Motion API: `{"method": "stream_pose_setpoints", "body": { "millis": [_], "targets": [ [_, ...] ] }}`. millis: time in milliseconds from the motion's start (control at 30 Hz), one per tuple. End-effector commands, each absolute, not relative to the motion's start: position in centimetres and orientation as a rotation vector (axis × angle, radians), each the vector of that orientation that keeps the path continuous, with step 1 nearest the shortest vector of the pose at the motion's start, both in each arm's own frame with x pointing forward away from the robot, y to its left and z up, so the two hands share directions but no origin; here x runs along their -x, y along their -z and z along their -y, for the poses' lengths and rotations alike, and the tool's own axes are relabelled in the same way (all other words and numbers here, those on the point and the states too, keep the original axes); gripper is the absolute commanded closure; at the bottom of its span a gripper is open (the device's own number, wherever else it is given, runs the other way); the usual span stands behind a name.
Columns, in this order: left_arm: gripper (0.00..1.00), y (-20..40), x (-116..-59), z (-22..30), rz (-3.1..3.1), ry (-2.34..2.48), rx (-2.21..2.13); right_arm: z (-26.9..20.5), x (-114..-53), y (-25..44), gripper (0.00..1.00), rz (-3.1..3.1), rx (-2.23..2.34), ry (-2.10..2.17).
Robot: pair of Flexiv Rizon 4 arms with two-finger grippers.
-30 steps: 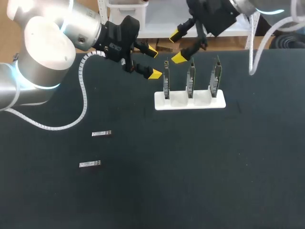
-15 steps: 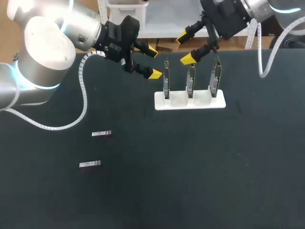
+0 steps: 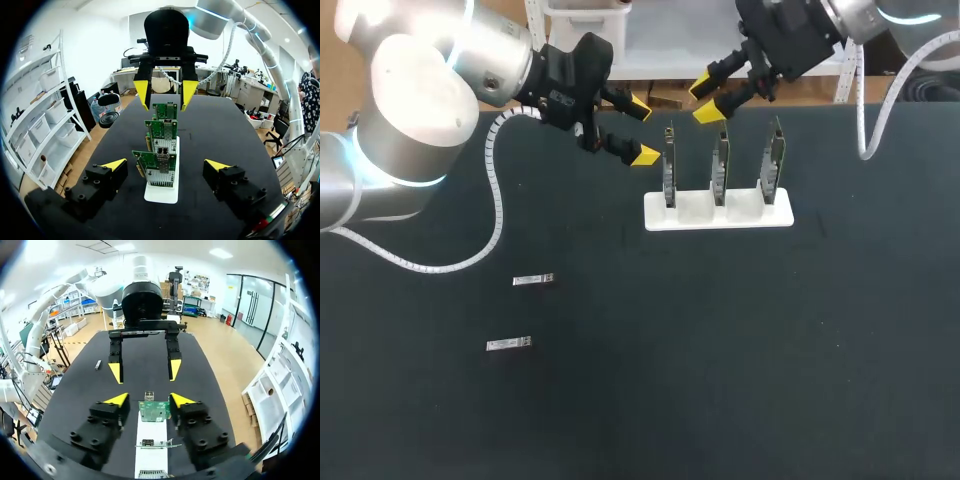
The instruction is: Pick up the optical module with the left hand, and insert it into the network port with the right hand.
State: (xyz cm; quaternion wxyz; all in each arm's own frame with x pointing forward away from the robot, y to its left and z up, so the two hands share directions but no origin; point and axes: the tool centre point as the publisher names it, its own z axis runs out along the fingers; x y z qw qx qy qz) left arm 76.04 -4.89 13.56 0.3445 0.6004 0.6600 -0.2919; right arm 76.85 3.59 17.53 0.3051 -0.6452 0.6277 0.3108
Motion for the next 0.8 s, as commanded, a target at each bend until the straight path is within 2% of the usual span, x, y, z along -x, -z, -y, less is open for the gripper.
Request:
{"method": "stream_pose_setpoints", "body": {
  "millis": [33,800],
  "targets": [
    [0.00,-13.5,-76.2,4.9,-1.714,0.759,-1.563,-3.9,-76.6,-17.5,1.00,-1.664,1.715,-0.814],
    [0.00,-13.5,-76.2,4.9,-1.714,0.759,-1.563,-6.7,-76.4,-16.6,1.00,-1.648,1.781,-0.846]
  ]
}}
